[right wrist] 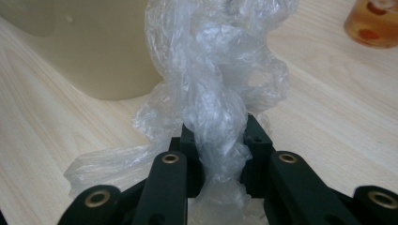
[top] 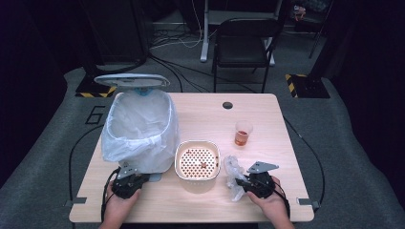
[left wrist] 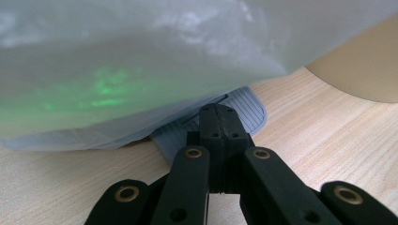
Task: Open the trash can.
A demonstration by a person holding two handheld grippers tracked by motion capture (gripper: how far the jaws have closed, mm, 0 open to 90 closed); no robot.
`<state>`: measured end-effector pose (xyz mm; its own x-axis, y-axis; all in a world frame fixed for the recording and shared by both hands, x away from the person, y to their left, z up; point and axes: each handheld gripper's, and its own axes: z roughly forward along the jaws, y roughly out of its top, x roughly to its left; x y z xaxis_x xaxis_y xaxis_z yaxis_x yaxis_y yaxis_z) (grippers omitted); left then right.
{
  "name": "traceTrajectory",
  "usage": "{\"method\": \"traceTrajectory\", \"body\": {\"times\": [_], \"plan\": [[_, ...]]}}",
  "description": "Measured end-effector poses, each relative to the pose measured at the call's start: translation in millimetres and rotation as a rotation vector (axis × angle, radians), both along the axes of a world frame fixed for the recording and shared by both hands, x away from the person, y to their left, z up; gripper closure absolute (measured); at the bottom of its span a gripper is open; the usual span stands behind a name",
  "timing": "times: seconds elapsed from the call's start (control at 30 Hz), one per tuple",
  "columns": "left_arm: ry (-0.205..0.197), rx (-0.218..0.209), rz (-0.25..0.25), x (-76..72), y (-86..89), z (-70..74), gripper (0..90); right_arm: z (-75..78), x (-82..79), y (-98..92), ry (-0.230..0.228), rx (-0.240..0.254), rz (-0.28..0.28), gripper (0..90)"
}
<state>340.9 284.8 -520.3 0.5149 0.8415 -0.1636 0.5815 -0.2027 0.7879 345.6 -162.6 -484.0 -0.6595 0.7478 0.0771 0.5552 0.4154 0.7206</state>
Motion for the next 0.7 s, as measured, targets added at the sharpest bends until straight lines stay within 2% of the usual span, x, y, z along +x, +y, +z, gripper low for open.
{"method": "traceTrajectory", "body": {"times": [0.17, 0.2, 0.27, 0.3, 0.37, 0.4, 0.43, 0.57, 0.63, 0.7], "plan": [[0.007, 0.006, 0.004, -0.1, -0.3, 0.8, 90.0, 12.3, 1.1, -4.5, 0.0, 0.003, -0.019, 75.2], [0.005, 0.001, 0.009, 0.1, -0.8, 0.6, 90.0, 20.5, 2.1, -8.0, -0.005, 0.018, -0.028, 75.2], [0.006, 0.002, 0.006, 0.0, -0.8, 0.8, 90.0, 23.6, 2.5, -8.9, -0.005, 0.024, -0.032, 75.2], [0.003, 0.013, 0.012, -0.7, -1.2, 0.8, 90.0, 34.0, 3.9, -11.3, -0.013, 0.04, -0.024, 75.2], [0.0, 0.013, 0.017, -0.9, -2.3, 0.9, 90.0, 37.7, 3.9, -11.3, -0.016, 0.043, -0.024, 75.2], [0.0, 0.026, 0.014, -0.5, -2.1, 1.5, 90.0, 49.7, 4.8, -10.7, -0.03, 0.045, -0.016, 75.1], [-0.004, 0.019, 0.018, -0.9, -3.5, 1.1, 90.0, 53.8, 4.9, -10.1, -0.033, 0.041, -0.015, 75.2], [-0.011, 0.045, 0.009, -1.3, -3.7, 1.6, 90.0, 69.2, 7.3, -7.5, -0.056, 0.033, -0.003, 75.1], [0.002, 0.01, 0.014, -0.4, -1.0, 0.7, 90.0, 83.7, 10.5, -5.1, -0.07, 0.046, 0.006, 75.1], [-0.001, 0.002, 0.01, -0.4, 0.0, 0.2, 90.0, 90.1, 12.6, -3.7, -0.077, 0.053, 0.014, 75.0]]}}
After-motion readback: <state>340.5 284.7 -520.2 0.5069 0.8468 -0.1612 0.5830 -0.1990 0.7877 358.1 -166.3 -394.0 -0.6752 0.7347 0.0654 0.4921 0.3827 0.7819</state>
